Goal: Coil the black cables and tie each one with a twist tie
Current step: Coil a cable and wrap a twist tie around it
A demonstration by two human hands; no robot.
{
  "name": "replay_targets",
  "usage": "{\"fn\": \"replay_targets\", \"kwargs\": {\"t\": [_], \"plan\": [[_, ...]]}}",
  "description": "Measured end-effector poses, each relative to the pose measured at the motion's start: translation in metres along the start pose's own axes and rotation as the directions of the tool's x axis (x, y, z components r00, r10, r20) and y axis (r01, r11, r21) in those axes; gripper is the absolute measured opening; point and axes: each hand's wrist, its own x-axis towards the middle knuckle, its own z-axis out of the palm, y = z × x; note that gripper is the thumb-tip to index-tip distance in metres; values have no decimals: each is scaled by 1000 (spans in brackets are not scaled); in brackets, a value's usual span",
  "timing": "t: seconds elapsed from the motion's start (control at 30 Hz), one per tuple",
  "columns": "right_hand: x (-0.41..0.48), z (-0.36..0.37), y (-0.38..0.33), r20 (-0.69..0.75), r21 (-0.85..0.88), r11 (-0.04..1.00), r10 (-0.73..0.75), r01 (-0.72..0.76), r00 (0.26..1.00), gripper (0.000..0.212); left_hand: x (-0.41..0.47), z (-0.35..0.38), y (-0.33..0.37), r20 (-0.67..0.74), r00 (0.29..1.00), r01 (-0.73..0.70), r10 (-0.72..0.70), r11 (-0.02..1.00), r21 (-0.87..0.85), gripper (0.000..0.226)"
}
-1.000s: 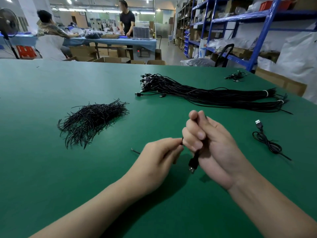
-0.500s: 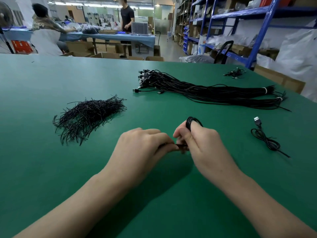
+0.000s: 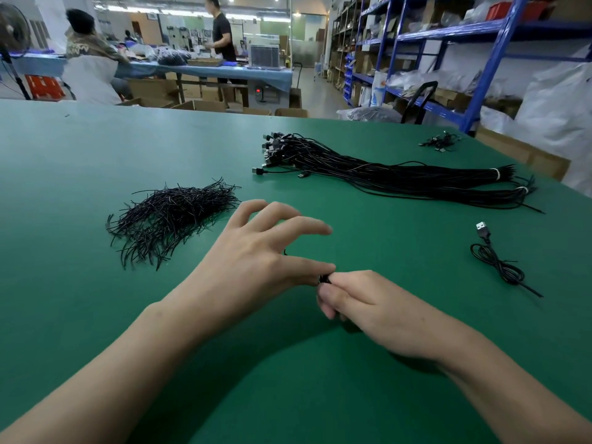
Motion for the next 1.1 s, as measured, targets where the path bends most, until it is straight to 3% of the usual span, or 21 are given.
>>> {"fn": "replay_targets", "kwargs": {"t": [0.23,0.37,0.53,0.73,0.9,1.0,1.1], "plan": [[1,-3,5,181,437,894,24,-102,983,35,2,1,1,110,994,8,4,995,-102,30],[1,-10,7,118,369,926,43,-84,992,34,-1,10,2,116,993,50,-31,985,-165,30],[0,-7,8,54,329,942,56,-70,997,30,-9,22,-6,185,975,189,-124,899,-395,29],[1,-4,6,5,286,956,59,-58,998,27,-8,22,-8,135,985,147,-108,934,-325,26],[5,-2,7,-212,279,960,54,8,976,12,-8,20,-8,89,985,169,-149,938,-304,19],[6,-4,11,-364,129,989,-22,73,931,16,-9,18,-8,81,982,184,-168,937,-297,20],[7,-10,17,-312,198,980,53,11,949,18,-9,15,-8,50,985,172,-164,933,-317,22]]}}
